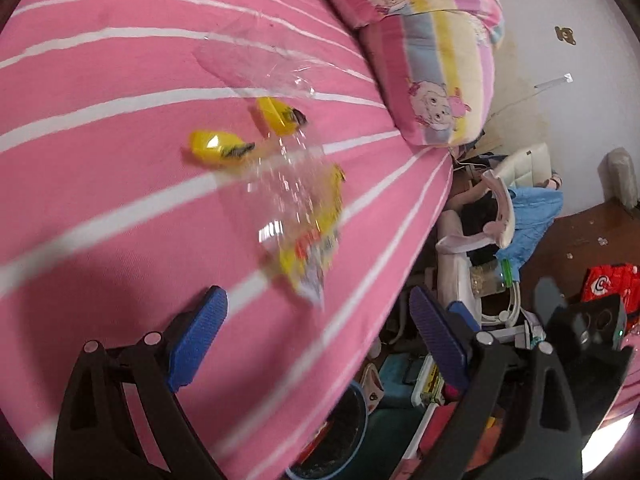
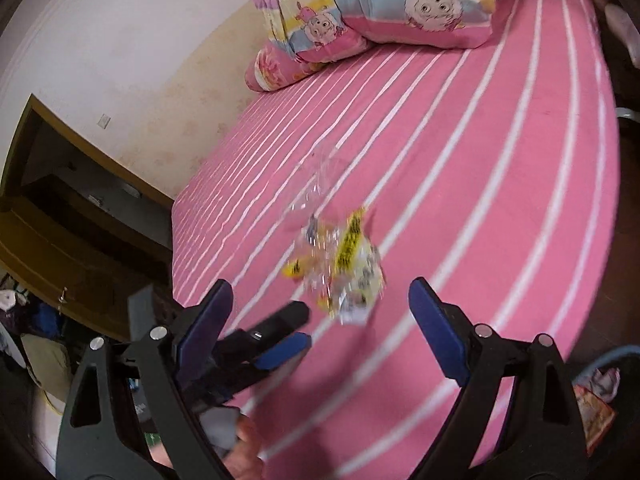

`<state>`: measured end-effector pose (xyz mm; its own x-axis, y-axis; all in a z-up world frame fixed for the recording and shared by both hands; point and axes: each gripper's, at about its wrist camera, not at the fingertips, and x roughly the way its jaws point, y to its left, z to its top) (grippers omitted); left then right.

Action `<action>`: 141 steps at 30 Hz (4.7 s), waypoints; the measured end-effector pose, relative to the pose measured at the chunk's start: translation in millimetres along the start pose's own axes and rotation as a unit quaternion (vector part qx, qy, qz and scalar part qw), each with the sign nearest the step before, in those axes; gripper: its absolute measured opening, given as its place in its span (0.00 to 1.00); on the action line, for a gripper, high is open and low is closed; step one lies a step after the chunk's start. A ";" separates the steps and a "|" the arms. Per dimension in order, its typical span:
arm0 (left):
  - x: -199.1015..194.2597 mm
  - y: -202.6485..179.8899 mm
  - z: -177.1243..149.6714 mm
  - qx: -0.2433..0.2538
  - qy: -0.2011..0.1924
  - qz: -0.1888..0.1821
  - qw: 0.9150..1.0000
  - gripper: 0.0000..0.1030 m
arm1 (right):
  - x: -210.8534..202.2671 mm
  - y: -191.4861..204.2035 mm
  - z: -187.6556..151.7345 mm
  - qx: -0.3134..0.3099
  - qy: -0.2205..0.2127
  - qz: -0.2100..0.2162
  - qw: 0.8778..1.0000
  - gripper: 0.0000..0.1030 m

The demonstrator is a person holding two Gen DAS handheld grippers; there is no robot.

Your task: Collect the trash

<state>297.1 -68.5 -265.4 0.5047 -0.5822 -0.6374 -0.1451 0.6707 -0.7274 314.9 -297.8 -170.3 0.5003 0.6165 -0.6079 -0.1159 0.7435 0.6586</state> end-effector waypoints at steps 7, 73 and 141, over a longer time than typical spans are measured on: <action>32.2 9.9 42.5 0.013 0.005 -0.009 1.000 0.49 | 79.2 -13.0 54.1 0.034 0.039 0.038 0.998 0.86; -36.6 -136.5 -262.5 0.145 0.111 -0.058 0.981 0.07 | -260.3 -134.2 -173.1 0.151 -0.085 -0.027 0.985 0.18; -179.4 -124.5 -202.8 0.189 -0.107 0.110 0.970 0.94 | -241.9 39.8 -193.8 -0.100 -0.111 -0.123 0.981 0.94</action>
<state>52.1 -140.8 -112.0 0.6677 -0.3252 -0.6696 0.0326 0.9115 -0.4101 22.9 -367.2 -83.0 0.7058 0.3577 -0.6115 -0.1230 0.9119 0.3914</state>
